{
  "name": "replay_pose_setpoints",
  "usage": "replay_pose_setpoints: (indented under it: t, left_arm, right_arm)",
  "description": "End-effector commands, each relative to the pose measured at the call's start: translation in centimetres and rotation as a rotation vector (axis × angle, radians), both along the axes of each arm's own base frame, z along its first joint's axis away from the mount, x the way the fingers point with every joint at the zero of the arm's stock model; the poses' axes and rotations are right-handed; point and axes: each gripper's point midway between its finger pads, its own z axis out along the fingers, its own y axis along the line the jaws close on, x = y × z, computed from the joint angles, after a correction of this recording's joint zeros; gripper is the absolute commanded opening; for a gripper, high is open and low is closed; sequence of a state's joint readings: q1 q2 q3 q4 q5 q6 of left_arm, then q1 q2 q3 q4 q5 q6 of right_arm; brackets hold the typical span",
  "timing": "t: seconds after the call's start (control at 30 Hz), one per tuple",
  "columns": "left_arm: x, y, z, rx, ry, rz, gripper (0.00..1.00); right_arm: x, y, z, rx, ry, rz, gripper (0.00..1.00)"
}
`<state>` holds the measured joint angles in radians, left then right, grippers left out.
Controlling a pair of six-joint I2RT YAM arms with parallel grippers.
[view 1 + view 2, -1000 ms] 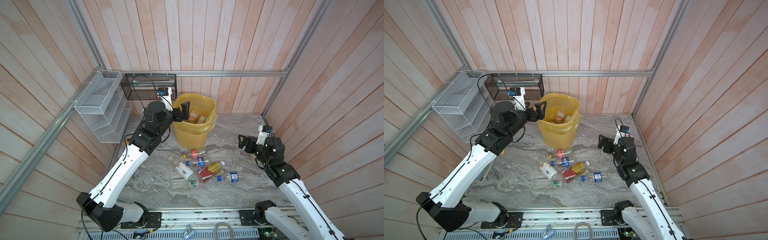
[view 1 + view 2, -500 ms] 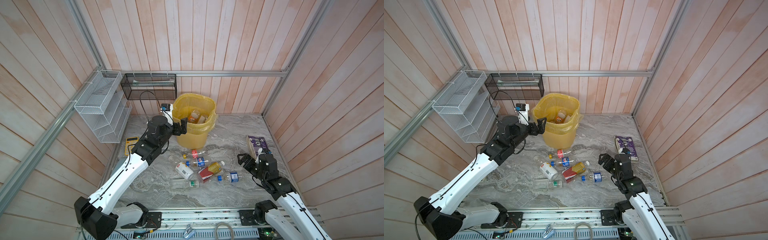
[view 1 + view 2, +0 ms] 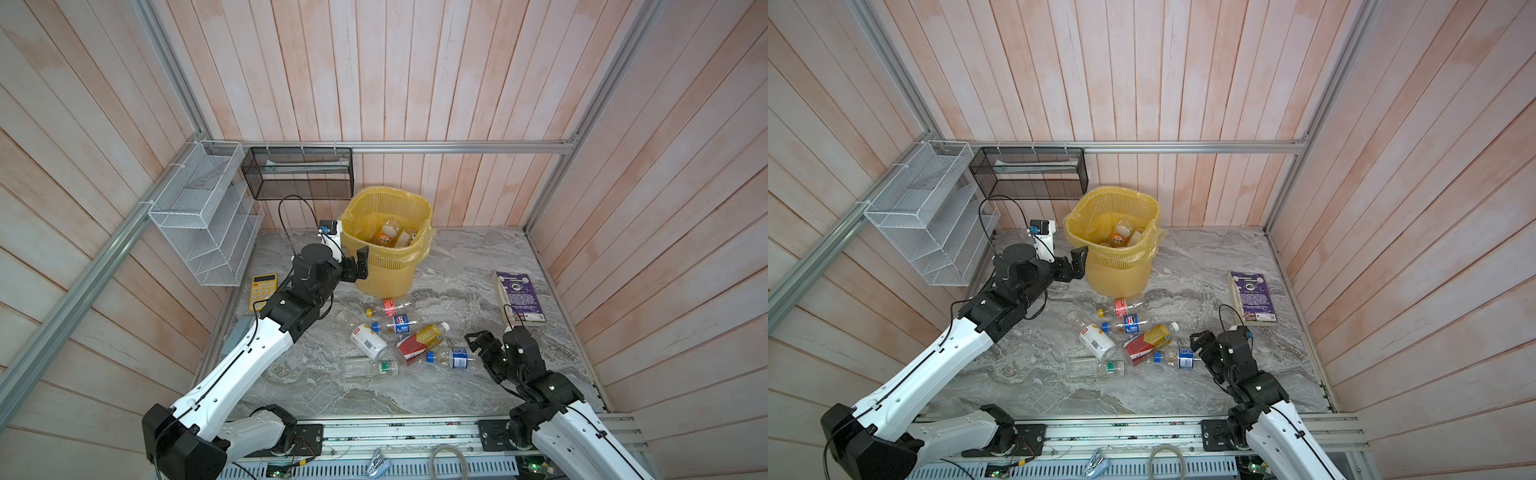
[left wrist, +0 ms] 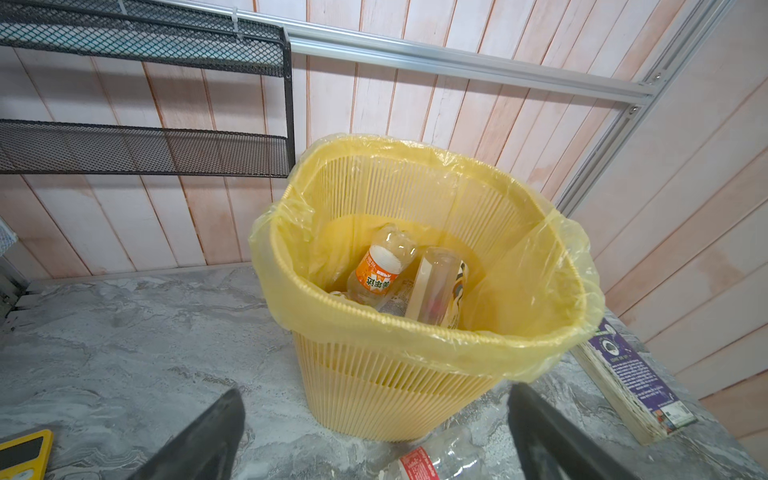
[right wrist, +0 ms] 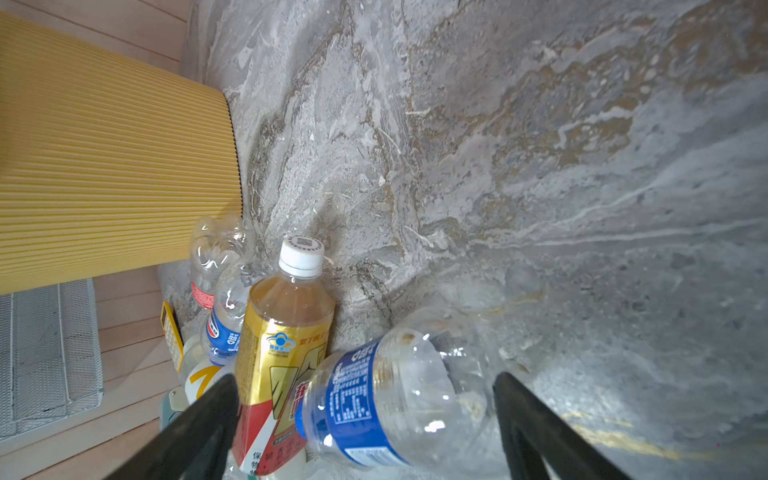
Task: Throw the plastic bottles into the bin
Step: 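Lower the right gripper onto the blue-label bottle while the left gripper holds above the bin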
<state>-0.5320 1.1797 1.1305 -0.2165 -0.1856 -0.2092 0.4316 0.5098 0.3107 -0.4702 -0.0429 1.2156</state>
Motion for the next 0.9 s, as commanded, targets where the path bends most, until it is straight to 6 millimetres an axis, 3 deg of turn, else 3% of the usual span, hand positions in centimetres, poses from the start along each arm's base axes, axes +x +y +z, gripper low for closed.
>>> replay_pose_setpoints:
  t: [0.0,0.33,0.53,0.7,0.87]
  left_arm:
    - [-0.2,0.5,-0.1,0.0,-0.005,0.016,1.0]
    - [-0.8,1.2,-1.0,0.002,0.012,0.033,1.0]
    - [-1.3,1.5,-1.5,0.003,0.014,0.038,1.0]
    - [-1.6,1.8,-1.8,0.004,0.01,0.043,1.0]
    - [-1.9,2.3,-2.7,0.004,0.018,0.059,1.0]
  right_arm:
    - [0.1,0.9,-1.0,0.04,0.027,-0.006,0.96]
    - [0.1,0.4,-0.6,-0.064,0.059,0.011,0.98]
    - [-1.2,0.2,0.6,-0.067,0.096,0.029,1.0]
    - [-2.8,0.9,0.9,-0.022,0.171,0.065,1.0]
    - [-2.6,1.7,2.0,0.045,0.165,0.036,1.0]
